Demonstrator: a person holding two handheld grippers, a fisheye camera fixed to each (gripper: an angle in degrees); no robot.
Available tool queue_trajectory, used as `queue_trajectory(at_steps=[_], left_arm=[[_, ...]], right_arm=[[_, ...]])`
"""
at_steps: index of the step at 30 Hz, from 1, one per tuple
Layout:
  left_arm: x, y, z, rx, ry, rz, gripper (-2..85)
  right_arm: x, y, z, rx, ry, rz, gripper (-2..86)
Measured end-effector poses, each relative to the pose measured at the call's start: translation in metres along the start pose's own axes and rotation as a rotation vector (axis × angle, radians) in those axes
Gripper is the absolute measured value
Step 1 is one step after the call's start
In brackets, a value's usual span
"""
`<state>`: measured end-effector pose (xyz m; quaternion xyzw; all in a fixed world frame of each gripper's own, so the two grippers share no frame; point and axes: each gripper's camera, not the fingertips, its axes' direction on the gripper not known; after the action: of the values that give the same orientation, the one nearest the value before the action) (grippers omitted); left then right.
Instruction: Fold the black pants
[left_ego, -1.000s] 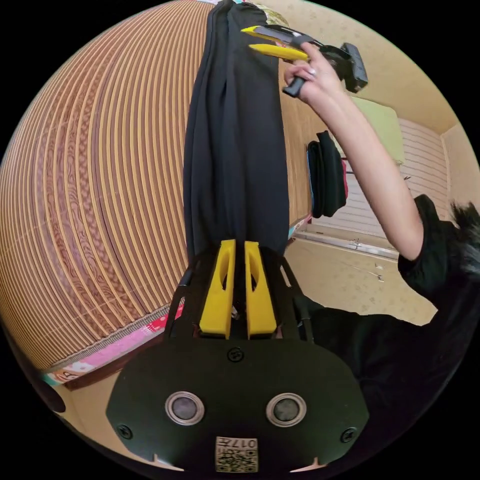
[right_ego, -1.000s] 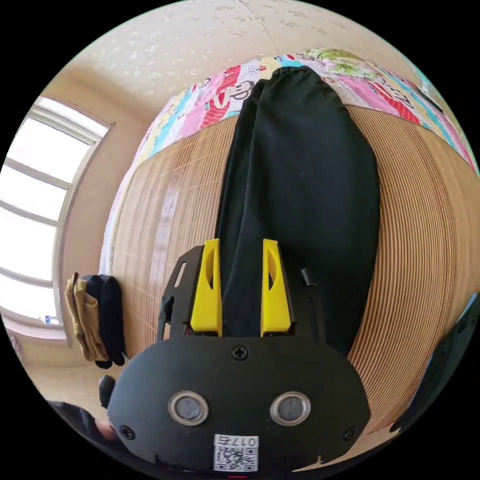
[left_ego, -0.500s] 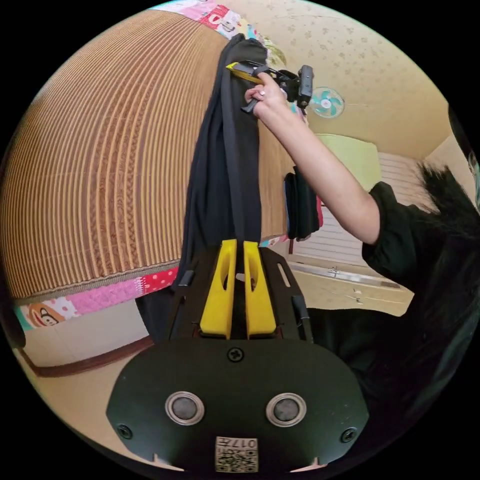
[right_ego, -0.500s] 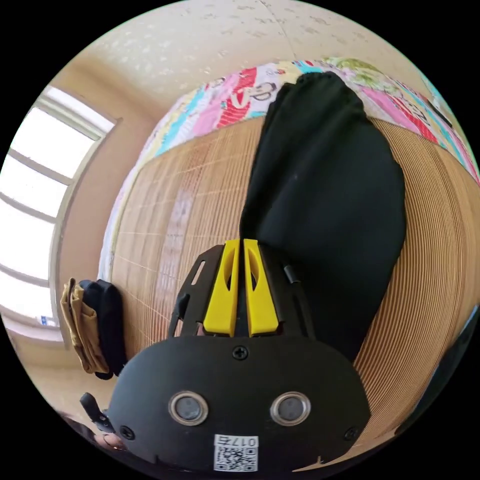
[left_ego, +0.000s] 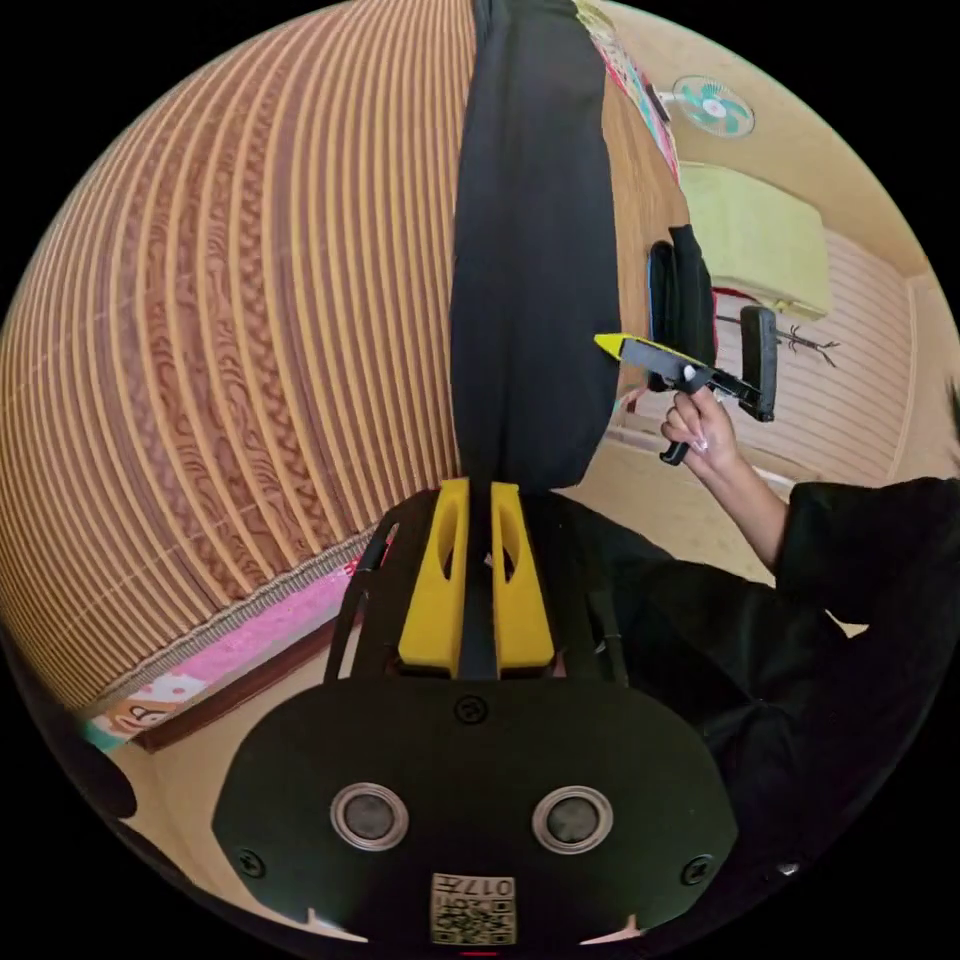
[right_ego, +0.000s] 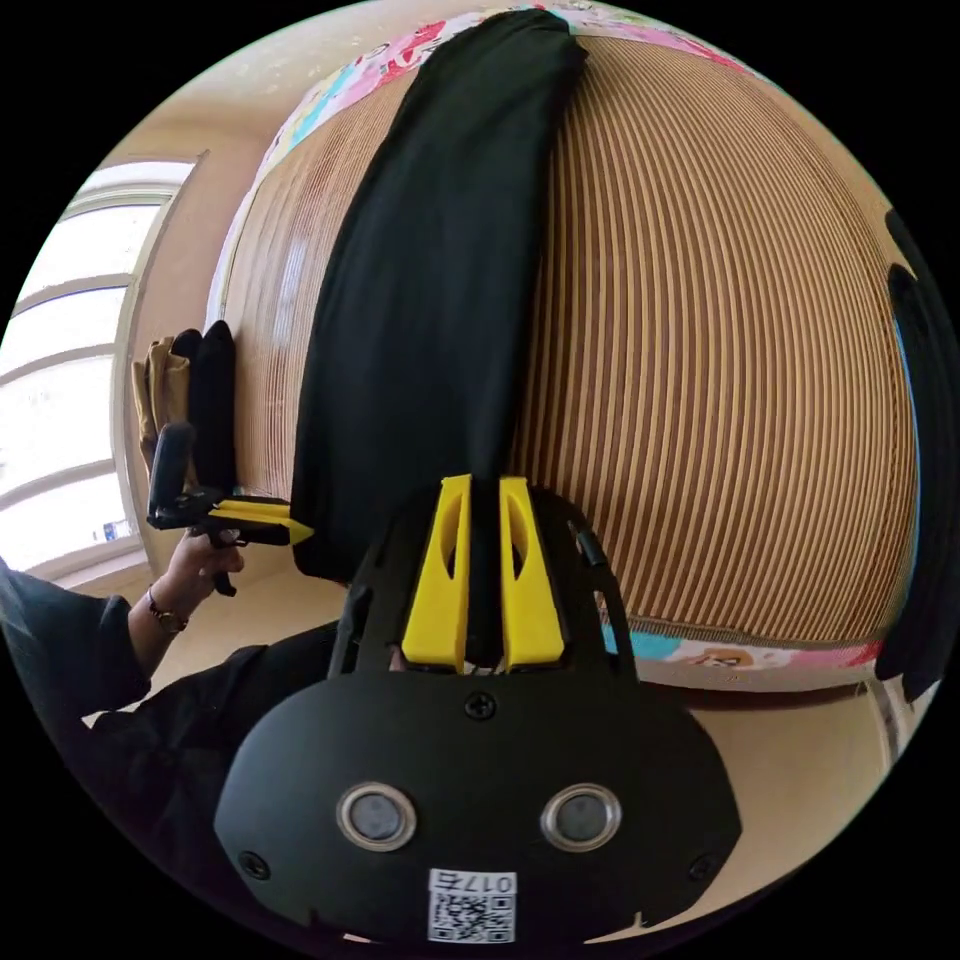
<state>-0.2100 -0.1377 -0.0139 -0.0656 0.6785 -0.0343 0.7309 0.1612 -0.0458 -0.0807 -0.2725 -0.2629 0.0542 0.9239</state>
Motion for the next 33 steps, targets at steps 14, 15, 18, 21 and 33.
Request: queue_trajectory(at_steps=[14, 15, 18, 21, 33], left_arm=[[-0.03, -0.074, -0.081, 0.23, 0.376, -0.005, 14.3], [-0.037, -0.098, -0.084, 0.225, 0.372, -0.031, 15.1], [-0.038, -0.142, -0.087, 0.219, 0.301, -0.013, 13.2], [-0.034, -0.162, -0.072, 0.18, 0.259, 0.022, 8.5], [0.096, 0.022, -0.13, 0.395, 0.587, 0.511, 4.3]], right_arm=[[0.168, -0.054, -0.068, 0.115, -0.579, 0.187, 12.2], [0.173, -0.064, -0.066, 0.113, -0.624, 0.172, 12.1], [0.19, -0.101, -0.06, 0.099, -0.736, 0.14, 11.1], [0.189, -0.125, -0.048, 0.056, -0.761, 0.114, 7.5], [0.101, 0.014, -0.212, 0.217, -0.928, -0.262, 1.2]])
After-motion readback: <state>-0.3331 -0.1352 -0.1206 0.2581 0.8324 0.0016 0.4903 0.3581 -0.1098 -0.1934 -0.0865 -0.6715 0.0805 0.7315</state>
